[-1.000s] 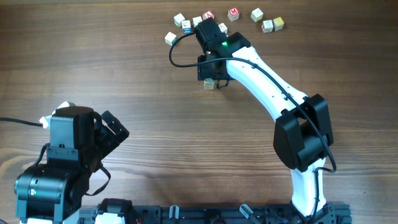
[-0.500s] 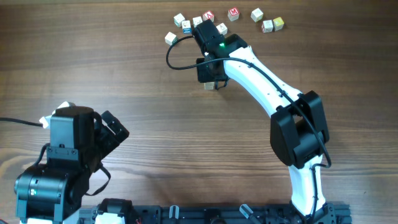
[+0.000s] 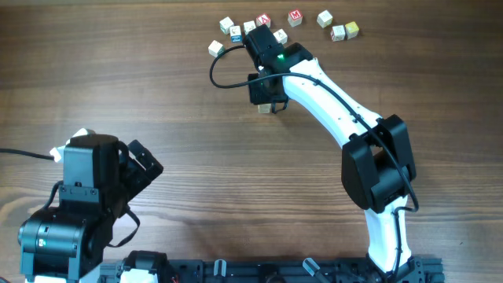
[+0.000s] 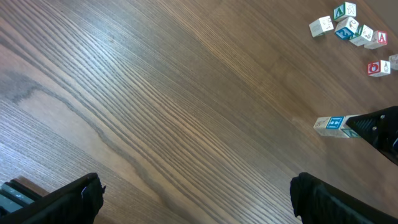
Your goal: Form a tower
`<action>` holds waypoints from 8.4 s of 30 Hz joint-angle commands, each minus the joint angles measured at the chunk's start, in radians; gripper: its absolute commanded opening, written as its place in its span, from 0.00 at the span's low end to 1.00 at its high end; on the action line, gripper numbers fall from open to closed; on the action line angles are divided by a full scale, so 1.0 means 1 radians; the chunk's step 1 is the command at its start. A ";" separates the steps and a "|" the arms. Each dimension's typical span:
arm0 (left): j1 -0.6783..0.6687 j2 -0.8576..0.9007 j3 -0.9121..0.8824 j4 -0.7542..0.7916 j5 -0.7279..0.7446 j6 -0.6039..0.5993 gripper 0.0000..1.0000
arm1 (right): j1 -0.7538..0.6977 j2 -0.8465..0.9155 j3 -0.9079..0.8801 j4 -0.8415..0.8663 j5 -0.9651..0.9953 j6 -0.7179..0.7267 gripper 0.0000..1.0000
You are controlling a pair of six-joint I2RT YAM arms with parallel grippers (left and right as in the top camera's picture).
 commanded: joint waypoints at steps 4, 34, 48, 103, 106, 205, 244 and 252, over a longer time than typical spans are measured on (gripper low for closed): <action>0.006 0.000 -0.003 0.000 0.002 -0.009 1.00 | 0.000 0.014 -0.007 0.002 -0.008 -0.024 0.34; 0.006 0.000 -0.003 0.000 0.002 -0.009 1.00 | 0.018 0.119 -0.008 0.006 -0.031 0.001 0.77; 0.006 0.000 -0.003 0.000 0.002 -0.009 1.00 | 0.018 0.120 -0.009 0.006 -0.027 0.017 0.49; 0.006 0.000 -0.003 0.000 0.002 -0.009 1.00 | 0.017 0.120 -0.009 -0.021 -0.034 0.158 0.63; 0.006 0.000 -0.003 0.000 0.002 -0.009 1.00 | 0.017 0.119 -0.008 -0.014 -0.034 0.114 0.99; 0.005 0.000 -0.003 0.000 0.002 -0.009 1.00 | -0.060 -0.351 -0.008 -0.250 0.304 0.200 1.00; 0.005 0.000 -0.003 0.000 0.002 -0.009 1.00 | -0.450 -2.111 -1.361 0.794 0.027 -0.283 1.00; 0.005 0.000 -0.003 0.000 0.002 -0.009 1.00 | -0.512 -2.177 -1.711 1.107 -0.034 -0.224 1.00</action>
